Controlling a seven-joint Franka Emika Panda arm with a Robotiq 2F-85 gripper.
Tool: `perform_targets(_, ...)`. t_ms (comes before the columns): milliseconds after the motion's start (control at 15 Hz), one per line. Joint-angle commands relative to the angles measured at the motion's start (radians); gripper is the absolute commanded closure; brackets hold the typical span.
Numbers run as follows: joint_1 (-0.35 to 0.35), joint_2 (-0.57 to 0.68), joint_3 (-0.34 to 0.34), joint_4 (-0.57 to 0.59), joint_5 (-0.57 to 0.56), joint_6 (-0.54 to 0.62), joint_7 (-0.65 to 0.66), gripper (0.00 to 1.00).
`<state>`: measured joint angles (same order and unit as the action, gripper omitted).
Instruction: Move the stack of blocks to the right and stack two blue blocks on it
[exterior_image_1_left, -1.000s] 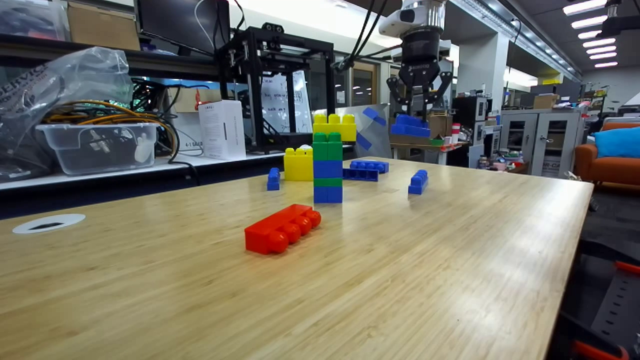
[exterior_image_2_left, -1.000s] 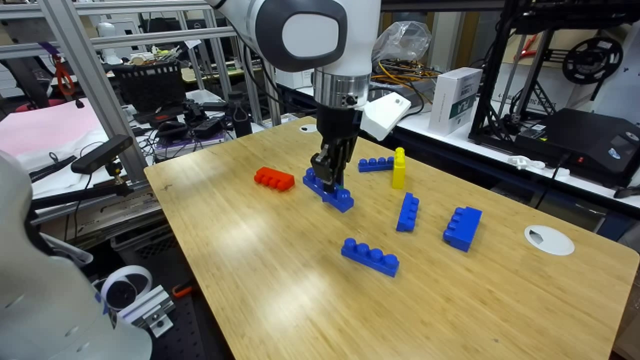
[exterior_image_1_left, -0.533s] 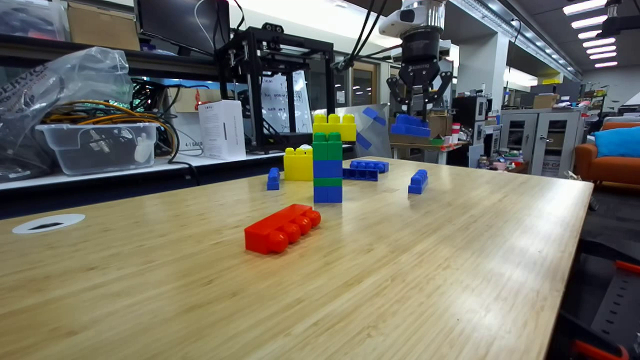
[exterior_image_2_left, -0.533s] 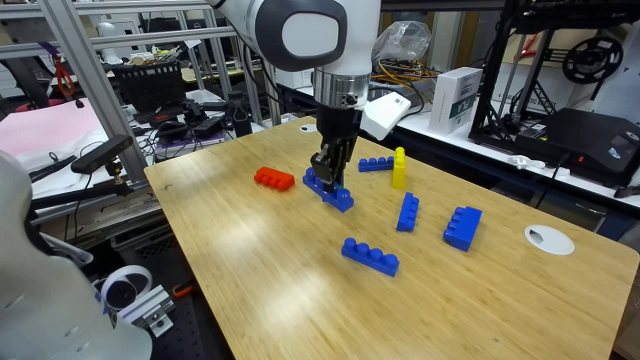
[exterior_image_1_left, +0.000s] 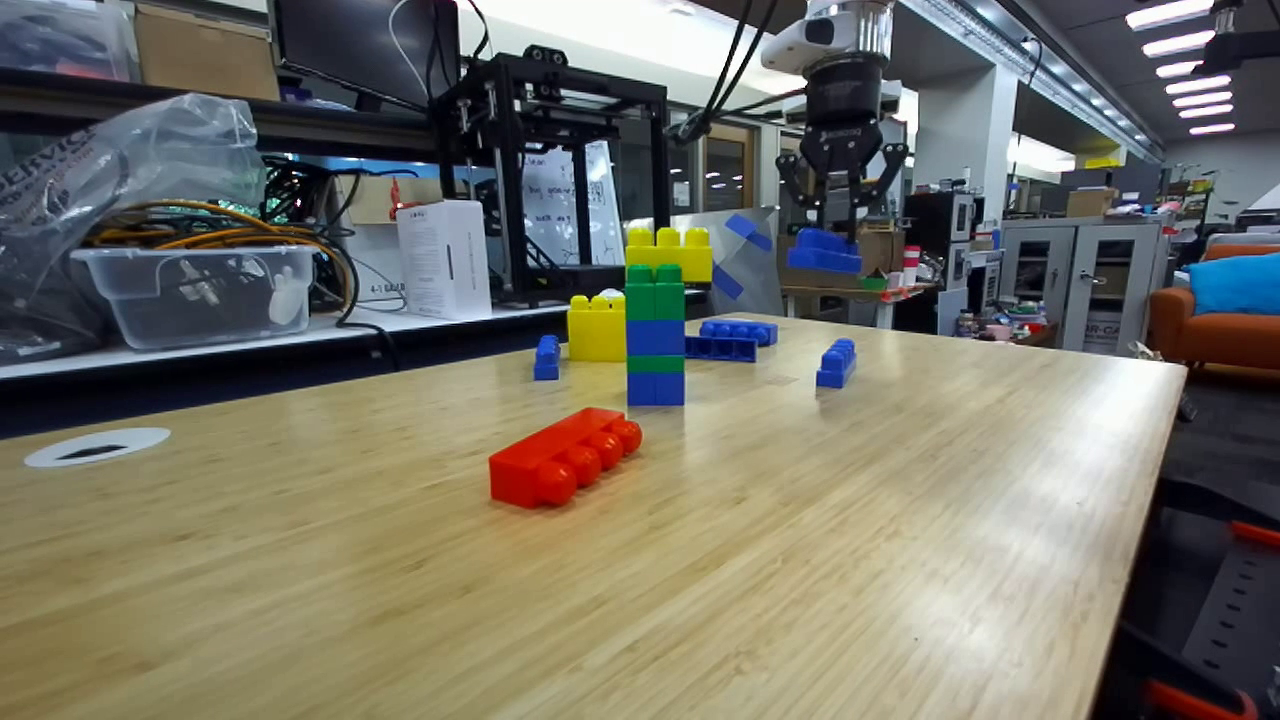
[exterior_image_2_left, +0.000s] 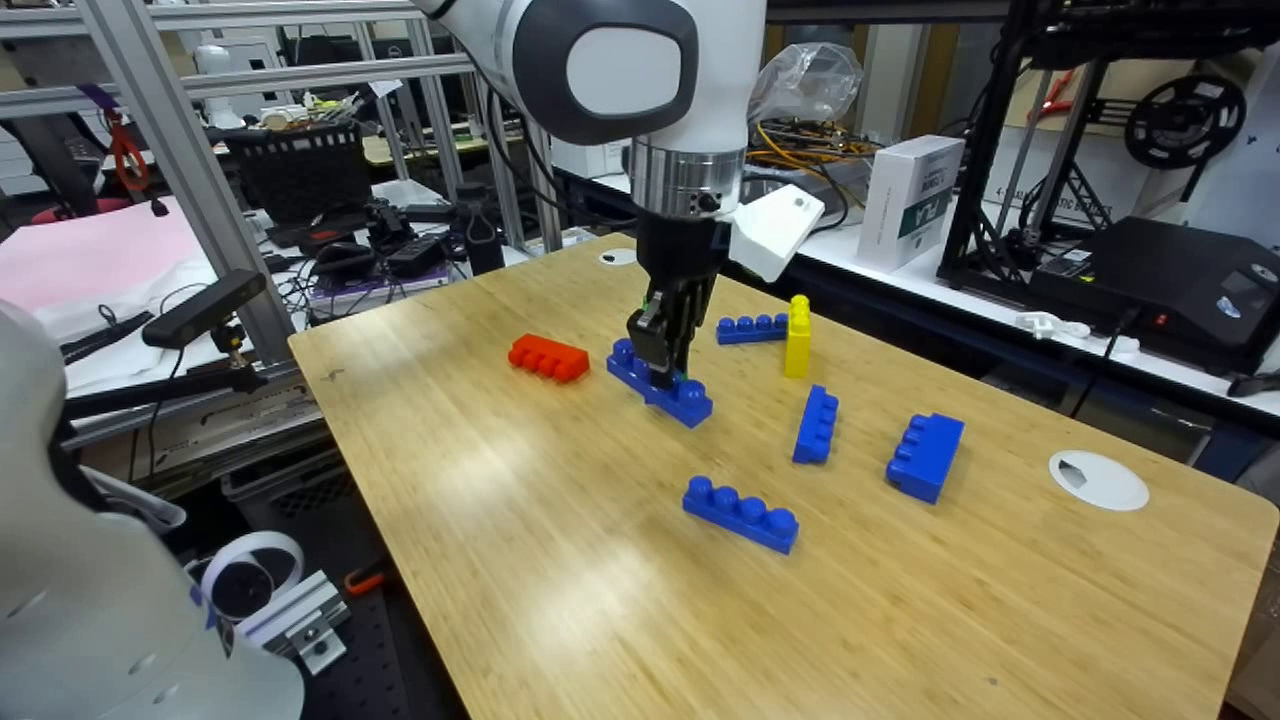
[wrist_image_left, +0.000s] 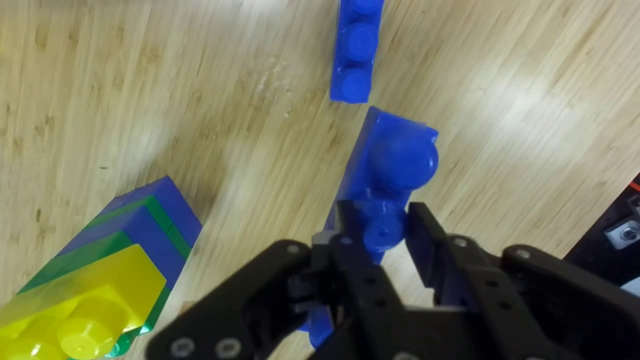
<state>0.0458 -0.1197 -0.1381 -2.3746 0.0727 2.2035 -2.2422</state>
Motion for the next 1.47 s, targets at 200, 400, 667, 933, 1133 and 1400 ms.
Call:
perform_targets(200,-0.063,0.080,-0.002,0.077,-0.021,0.002,-0.166,0.93)
perform_targets(400,-0.087,0.123,0.002,0.116,-0.039,0.014,-0.216,0.93)
perform_targets(667,-0.107,0.183,0.009,0.162,-0.056,0.018,-0.252,0.93)
perform_targets(933,-0.120,0.236,0.014,0.194,-0.074,0.023,-0.264,0.93)
perform_targets(1133,-0.131,0.265,0.018,0.208,-0.086,0.025,-0.267,0.93)
perform_targets(1400,-0.137,0.288,0.022,0.200,-0.112,0.059,-0.252,0.93)
